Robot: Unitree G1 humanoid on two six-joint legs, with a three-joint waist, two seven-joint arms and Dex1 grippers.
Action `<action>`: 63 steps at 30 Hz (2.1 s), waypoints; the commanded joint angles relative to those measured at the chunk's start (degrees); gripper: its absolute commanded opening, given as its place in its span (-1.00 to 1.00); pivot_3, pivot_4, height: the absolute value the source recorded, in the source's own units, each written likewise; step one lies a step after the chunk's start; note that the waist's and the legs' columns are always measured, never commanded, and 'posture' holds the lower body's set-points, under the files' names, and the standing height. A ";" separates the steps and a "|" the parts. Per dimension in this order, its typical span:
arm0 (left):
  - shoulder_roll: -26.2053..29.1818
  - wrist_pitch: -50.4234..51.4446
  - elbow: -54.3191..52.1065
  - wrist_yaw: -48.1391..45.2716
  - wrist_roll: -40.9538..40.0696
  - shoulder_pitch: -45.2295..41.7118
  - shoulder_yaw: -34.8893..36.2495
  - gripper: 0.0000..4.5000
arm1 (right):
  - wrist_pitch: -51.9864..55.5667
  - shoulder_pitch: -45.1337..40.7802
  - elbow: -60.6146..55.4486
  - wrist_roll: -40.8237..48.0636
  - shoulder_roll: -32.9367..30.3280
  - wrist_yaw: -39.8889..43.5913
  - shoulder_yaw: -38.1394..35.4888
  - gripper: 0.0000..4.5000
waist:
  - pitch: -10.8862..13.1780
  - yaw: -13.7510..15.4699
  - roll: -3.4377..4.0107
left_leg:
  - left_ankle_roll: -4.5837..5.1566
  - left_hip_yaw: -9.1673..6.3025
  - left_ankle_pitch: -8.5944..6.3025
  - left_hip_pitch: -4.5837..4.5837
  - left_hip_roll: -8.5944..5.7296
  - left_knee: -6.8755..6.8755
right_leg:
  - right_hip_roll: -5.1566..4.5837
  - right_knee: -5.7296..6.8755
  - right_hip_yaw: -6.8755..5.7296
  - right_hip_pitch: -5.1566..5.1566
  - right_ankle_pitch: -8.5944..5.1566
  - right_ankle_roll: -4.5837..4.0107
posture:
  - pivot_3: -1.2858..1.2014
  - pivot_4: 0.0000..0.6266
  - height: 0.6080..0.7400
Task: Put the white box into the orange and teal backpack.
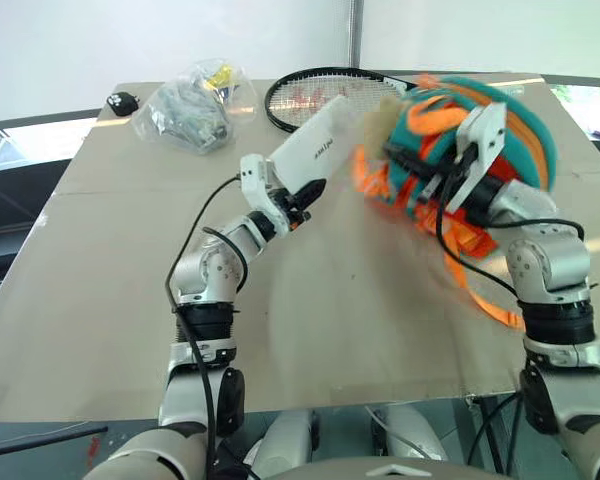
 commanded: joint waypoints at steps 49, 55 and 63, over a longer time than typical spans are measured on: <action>5.27 -24.31 14.17 -44.29 32.68 -29.75 -38.71 -0.49 | 15.95 -4.05 -10.48 17.87 -10.05 19.58 -1.38 -0.99 | 0.12 1.08 -0.06 | 0.00 -0.56 0.00 -0.25 -0.20 0.07 | -0.05 -0.03 -0.71 0.02 0.00 0.00 | 0.03 -0.52 1.00; 3.05 -21.43 15.31 -45.99 28.79 -28.25 -33.28 0.26 | 16.60 0.48 -13.01 17.86 -10.25 15.01 -3.91 -1.00 | 0.12 1.11 -0.06 | 0.00 -0.60 0.00 -0.27 -0.20 0.08 | -0.07 0.00 -0.71 0.02 0.00 0.00 | 0.03 -0.52 1.00; 22.67 3.96 3.00 -58.41 10.80 -21.71 -19.07 0.97 | 14.46 2.70 -9.58 15.72 -10.36 11.03 -5.28 -1.00 | 0.14 -0.78 -0.03 | 0.00 -0.58 0.00 -0.09 -0.07 -0.07 | 0.06 0.04 -0.35 -0.08 0.00 -0.01 | 0.03 -0.52 1.00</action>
